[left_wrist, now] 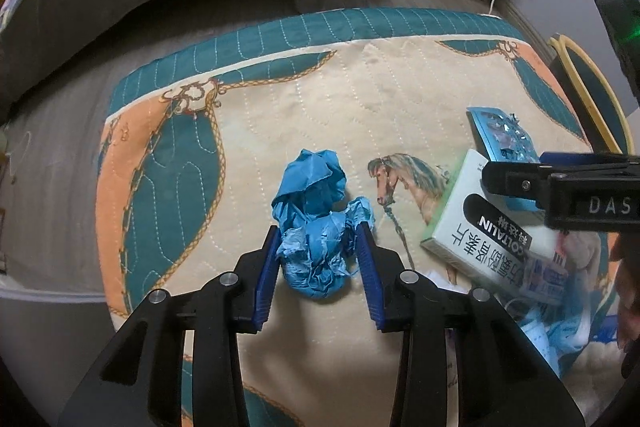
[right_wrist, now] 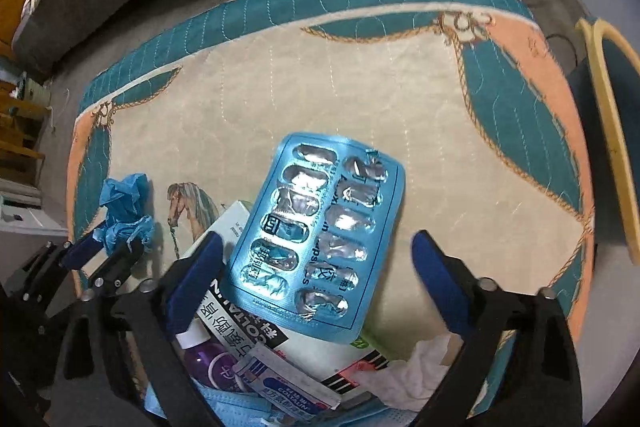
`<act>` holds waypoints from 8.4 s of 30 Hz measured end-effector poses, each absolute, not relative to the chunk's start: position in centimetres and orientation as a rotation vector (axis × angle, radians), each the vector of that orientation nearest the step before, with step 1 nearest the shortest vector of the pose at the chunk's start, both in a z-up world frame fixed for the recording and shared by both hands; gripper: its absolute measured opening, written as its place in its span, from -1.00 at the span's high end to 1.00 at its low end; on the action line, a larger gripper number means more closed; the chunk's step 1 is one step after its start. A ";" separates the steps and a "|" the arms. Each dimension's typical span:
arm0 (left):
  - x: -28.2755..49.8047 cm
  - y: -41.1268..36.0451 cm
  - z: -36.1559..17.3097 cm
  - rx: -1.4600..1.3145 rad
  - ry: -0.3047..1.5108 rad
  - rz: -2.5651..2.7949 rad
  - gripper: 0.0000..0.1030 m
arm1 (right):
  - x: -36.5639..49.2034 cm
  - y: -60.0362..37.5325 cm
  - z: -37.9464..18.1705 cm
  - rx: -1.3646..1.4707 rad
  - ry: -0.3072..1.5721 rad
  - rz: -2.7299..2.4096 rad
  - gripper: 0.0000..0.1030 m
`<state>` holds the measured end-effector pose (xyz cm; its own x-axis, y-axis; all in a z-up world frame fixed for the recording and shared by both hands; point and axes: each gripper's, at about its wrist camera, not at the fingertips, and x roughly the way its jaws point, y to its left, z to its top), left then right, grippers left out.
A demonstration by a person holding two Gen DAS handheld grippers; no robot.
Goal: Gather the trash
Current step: 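Grasp the blue blister pack with the right tool while the left tool grasps the blue glove, then carry the blister pack and blue glove over the bin and open both tools, then move both tools back over the remaining trash on the cushion, then grasp the white tissue with the right tool while the left tool grasps the blue face mask, then carry the tissue and face mask over the bin and open both tools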
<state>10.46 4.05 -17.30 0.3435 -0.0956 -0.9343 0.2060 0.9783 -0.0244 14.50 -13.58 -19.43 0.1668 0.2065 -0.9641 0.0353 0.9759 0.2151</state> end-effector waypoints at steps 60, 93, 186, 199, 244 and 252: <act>9.7 -7.8 -7.2 0.163 0.910 -0.370 0.25 | 12.8 -27.7 -1.3 0.148 0.892 0.055 -0.36; 14.2 -26.2 -6.1 0.281 0.922 -0.642 0.24 | 11.5 -45.1 -5.8 0.373 0.959 -0.280 -0.37; 3.9 0.5 -8.0 0.132 1.067 -0.190 -0.83 | 5.7 -20.9 -12.7 0.055 1.259 0.051 -0.87; 2.3 -2.7 -12.0 0.165 1.230 -0.317 -0.13 | 5.5 -20.5 -18.5 0.026 1.481 0.099 -0.11; 3.5 -2.9 -1.3 0.117 0.774 -0.257 0.55 | 7.6 -31.4 -0.4 0.226 0.925 0.036 0.61; 4.4 -6.3 -1.0 0.152 0.776 -0.307 0.55 | 7.7 -34.0 -0.2 0.237 0.911 -0.018 0.61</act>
